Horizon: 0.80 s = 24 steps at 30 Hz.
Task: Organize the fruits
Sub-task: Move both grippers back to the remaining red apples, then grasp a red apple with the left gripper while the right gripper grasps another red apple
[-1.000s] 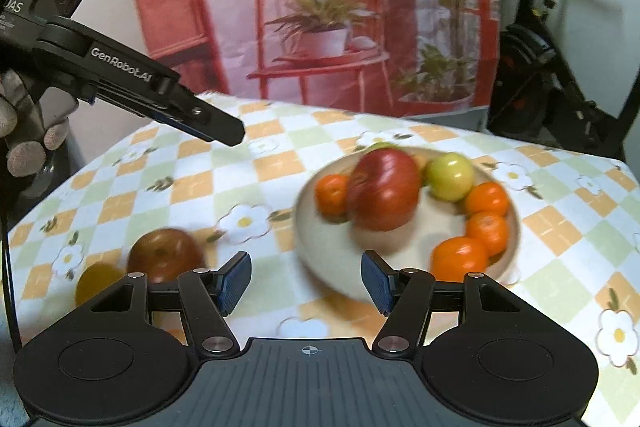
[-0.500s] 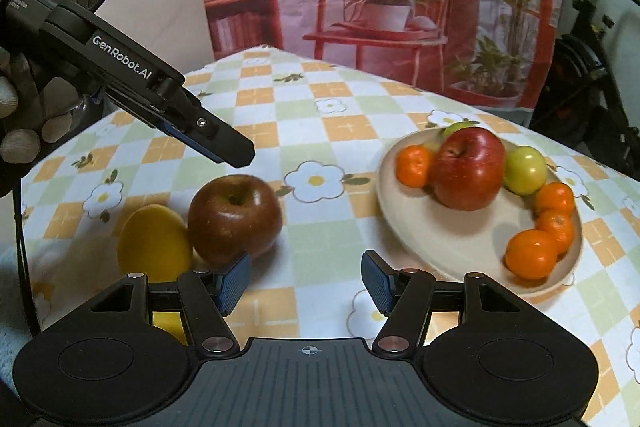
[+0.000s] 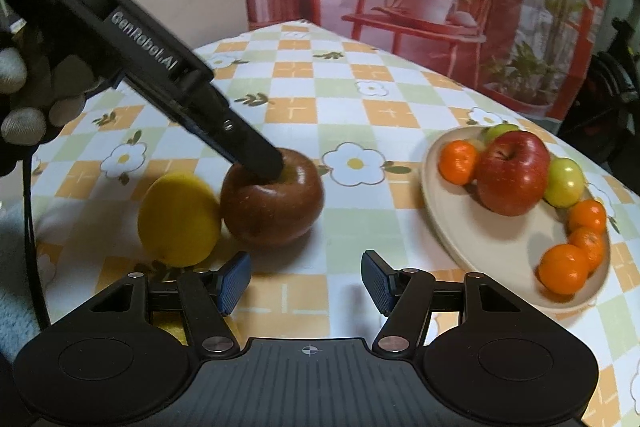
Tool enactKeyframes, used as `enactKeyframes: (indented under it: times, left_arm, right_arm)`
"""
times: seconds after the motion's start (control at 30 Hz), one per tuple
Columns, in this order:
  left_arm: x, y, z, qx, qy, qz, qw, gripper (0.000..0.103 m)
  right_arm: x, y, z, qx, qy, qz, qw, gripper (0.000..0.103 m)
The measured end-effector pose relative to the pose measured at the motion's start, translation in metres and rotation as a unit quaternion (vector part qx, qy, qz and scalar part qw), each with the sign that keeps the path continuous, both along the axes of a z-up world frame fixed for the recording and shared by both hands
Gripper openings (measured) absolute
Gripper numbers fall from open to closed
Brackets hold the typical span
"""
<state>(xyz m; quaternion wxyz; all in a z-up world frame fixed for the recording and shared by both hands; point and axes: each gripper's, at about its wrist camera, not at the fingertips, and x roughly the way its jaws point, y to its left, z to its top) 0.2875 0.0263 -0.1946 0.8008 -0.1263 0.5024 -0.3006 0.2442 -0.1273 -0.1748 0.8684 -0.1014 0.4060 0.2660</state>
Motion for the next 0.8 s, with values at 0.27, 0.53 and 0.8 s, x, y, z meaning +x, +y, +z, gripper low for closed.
enactKeyframes:
  times: [0.27, 0.53, 0.8]
  left_arm:
    - [-0.002, -0.003, 0.002, 0.003, -0.008, 0.000, 1.0000, 0.041]
    - [0.002, -0.013, 0.002, 0.004, -0.016, 0.000, 0.9999, 0.040]
    - [0.004, -0.030, 0.002, 0.004, -0.016, -0.005, 0.9999, 0.040]
  right_arm:
    - [0.006, 0.008, 0.002, 0.007, -0.010, 0.028, 1.000, 0.052]
    - [0.004, 0.005, 0.008, 0.021, -0.012, 0.035, 0.999, 0.039]
    - [0.000, -0.010, 0.010, 0.023, -0.011, 0.015, 1.000, 0.039]
